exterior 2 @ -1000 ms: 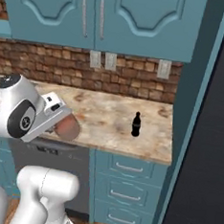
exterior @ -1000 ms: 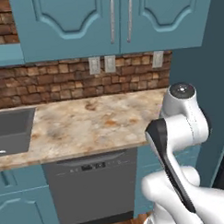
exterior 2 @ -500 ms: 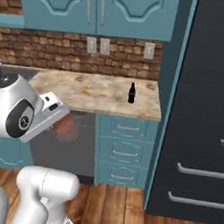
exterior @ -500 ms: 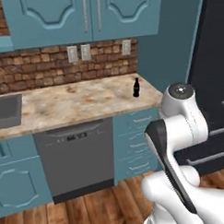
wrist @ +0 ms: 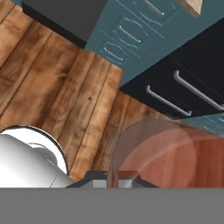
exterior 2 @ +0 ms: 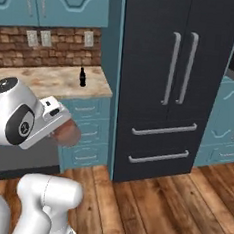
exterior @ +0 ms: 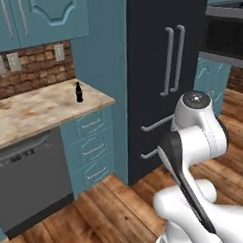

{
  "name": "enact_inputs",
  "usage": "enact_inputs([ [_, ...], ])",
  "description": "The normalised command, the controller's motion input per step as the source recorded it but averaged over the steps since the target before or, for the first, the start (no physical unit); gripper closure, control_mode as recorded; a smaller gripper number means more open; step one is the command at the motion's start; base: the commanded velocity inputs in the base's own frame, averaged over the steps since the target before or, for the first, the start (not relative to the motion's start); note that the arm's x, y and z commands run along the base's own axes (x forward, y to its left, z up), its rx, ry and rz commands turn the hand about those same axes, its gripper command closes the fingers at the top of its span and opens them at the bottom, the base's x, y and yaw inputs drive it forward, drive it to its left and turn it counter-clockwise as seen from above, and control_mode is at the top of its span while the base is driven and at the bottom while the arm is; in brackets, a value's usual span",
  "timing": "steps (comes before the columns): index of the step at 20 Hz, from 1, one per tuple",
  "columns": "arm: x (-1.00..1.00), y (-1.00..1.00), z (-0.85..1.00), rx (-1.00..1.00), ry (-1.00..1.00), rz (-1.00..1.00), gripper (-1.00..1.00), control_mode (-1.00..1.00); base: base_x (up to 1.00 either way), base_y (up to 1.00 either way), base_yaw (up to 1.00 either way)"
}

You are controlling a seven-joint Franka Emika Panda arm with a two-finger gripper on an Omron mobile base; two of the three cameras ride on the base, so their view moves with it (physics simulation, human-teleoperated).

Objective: Place the microwavable item in the microwave. Then, close the microwave door and press the start button.

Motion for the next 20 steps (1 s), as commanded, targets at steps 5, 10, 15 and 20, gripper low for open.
enact_inputs([
  [5, 0.00, 0.00, 0.00, 0.00, 0.00, 0.00, 1.00, 1.00, -0.40, 0.00, -0.60],
  [10, 0.00, 0.00, 0.00, 0.00, 0.00, 0.00, 1.00, 1.00, 0.11, -0.60, -0.55],
  [15, 0.00, 0.00, 0.00, 0.00, 0.00, 0.00, 1.00, 1.00, 0.56, -0.82, -0.53],
  [20, 0.00, 0.00, 0.00, 0.00, 0.00, 0.00, 1.00, 1.00, 0.68, -0.68, -0.53],
])
